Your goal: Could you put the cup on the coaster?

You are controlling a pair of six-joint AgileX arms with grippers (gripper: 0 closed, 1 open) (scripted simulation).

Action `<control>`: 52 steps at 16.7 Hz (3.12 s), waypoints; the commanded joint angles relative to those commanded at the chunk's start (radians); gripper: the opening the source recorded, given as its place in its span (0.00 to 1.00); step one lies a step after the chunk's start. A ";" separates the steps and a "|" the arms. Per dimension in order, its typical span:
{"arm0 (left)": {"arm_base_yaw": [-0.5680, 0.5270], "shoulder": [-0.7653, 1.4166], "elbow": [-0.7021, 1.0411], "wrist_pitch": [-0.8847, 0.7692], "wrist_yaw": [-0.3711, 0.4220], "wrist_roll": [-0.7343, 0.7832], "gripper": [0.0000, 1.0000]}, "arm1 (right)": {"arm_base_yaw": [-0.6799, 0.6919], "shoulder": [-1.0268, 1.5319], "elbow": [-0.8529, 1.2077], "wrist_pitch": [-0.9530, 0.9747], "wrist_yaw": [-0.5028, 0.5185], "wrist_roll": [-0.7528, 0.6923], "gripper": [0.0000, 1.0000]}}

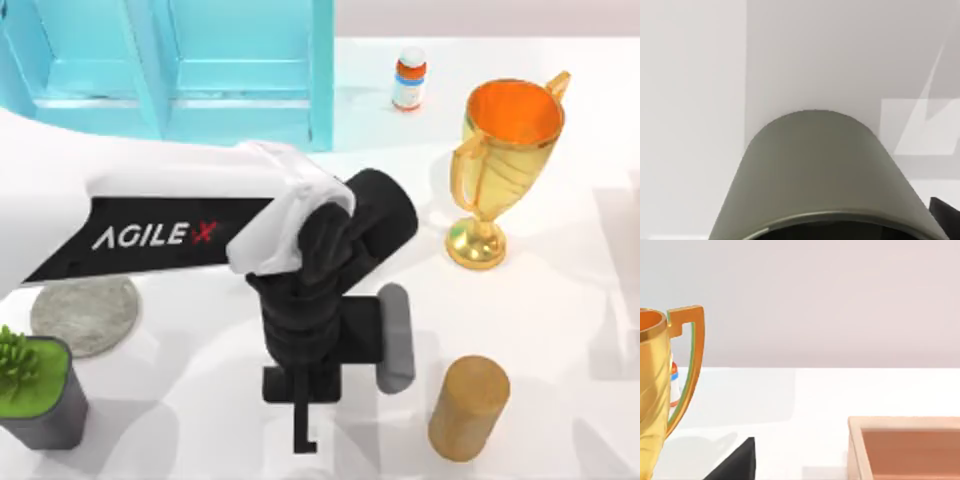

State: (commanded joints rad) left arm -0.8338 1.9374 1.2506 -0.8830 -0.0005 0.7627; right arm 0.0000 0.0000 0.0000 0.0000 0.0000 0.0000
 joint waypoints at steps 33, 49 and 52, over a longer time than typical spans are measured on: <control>0.619 -0.107 0.142 -0.217 0.047 -0.947 0.00 | 0.000 0.000 0.000 0.000 0.000 0.000 1.00; 0.636 -0.059 0.025 -0.047 0.049 -0.933 0.00 | 0.000 0.000 0.000 0.000 0.000 0.000 1.00; 0.640 -0.050 0.002 -0.013 0.049 -0.931 0.00 | 0.000 0.000 0.000 0.000 0.000 0.000 1.00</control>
State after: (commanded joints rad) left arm -0.1940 1.8879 1.2524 -0.8965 0.0489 -0.1681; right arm 0.0000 0.0000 0.0000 0.0000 0.0000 0.0000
